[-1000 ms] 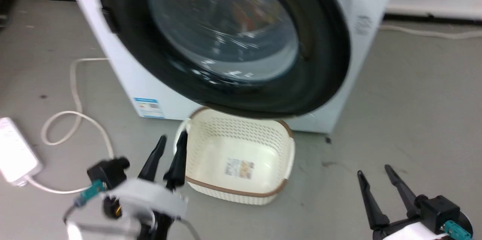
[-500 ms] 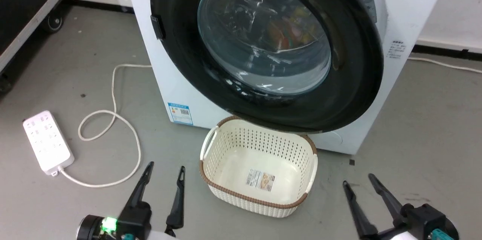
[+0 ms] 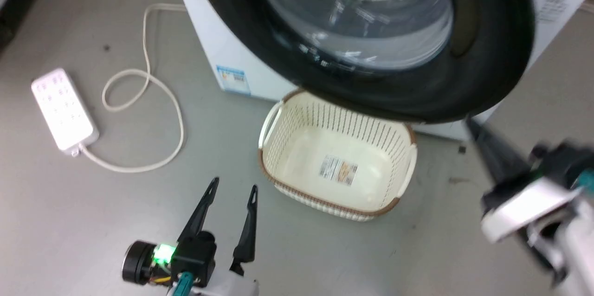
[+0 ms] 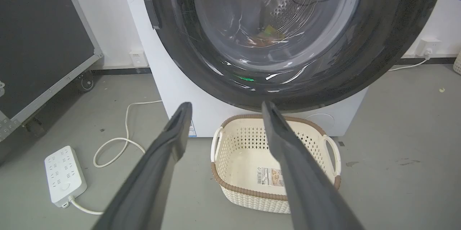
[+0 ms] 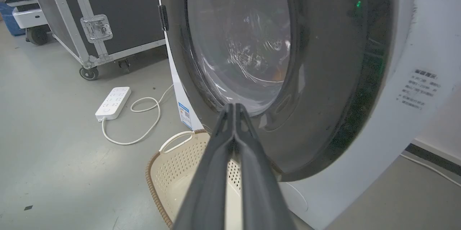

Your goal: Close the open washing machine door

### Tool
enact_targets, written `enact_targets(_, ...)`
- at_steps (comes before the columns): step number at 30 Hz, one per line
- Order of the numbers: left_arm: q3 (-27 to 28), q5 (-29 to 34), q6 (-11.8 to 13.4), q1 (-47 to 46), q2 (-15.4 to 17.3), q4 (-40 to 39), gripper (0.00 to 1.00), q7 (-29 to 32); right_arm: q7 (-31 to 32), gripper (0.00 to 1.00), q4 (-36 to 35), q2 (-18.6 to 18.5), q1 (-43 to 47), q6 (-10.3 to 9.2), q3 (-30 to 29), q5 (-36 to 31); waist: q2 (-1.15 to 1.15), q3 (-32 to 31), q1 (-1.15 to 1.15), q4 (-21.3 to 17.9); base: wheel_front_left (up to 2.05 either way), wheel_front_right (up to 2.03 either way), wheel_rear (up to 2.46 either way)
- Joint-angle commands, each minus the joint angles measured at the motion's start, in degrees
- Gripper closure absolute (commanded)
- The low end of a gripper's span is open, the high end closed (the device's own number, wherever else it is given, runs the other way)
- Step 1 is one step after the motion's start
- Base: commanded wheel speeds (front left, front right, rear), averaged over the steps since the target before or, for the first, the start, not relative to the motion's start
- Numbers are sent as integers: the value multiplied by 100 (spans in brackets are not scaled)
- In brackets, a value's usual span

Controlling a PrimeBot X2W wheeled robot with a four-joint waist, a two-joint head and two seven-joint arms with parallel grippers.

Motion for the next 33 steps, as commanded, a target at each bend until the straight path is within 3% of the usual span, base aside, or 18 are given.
enact_targets(1,5,47,-32,-112,-36,4,0,-26,47,100,46,-165,-264,5,48,141,0,362,-2,153,0,0,0)
enact_targets(6,15,129,-64,-356,-182,15,0,-26,283,100,529,-851,-1396,5,349,743,0,716,-2,300,0,0,0)
enact_targets(12,-7,185,-105,-545,-330,25,0,-26,514,100,1354,-1238,-2533,5,409,1345,0,1006,-2,466,0,0,0)
enact_targets(13,-4,206,-109,-603,-385,28,0,-26,620,100,1742,-1317,-2982,5,357,1565,0,1099,-2,530,0,0,0)
enact_targets(22,48,256,-96,-636,-473,3,0,-26,719,100,2848,-1305,-3954,5,149,1731,0,1207,-2,590,0,0,0)
enact_targets(29,123,269,-117,-610,-489,44,0,-26,428,100,3205,-1172,-3945,5,266,1781,0,961,-2,496,0,0,0)
enact_targets(30,162,272,-124,-585,-484,62,0,-26,276,76,3235,-1106,-3796,5,338,1825,0,804,-2,433,0,0,0)
enact_targets(31,162,272,-124,-585,-484,62,0,-26,276,76,3235,-1106,-3796,5,338,1825,0,804,-2,433,0,0,0)
enact_targets(32,212,268,-125,-551,-476,83,0,-26,68,0,3216,-1066,-3567,5,433,1798,0,613,-2,359,0,0,0)
enact_targets(33,239,260,-131,-532,-469,97,0,-26,-54,0,3195,-1042,-3429,5,467,1775,0,498,-2,317,0,0,0)
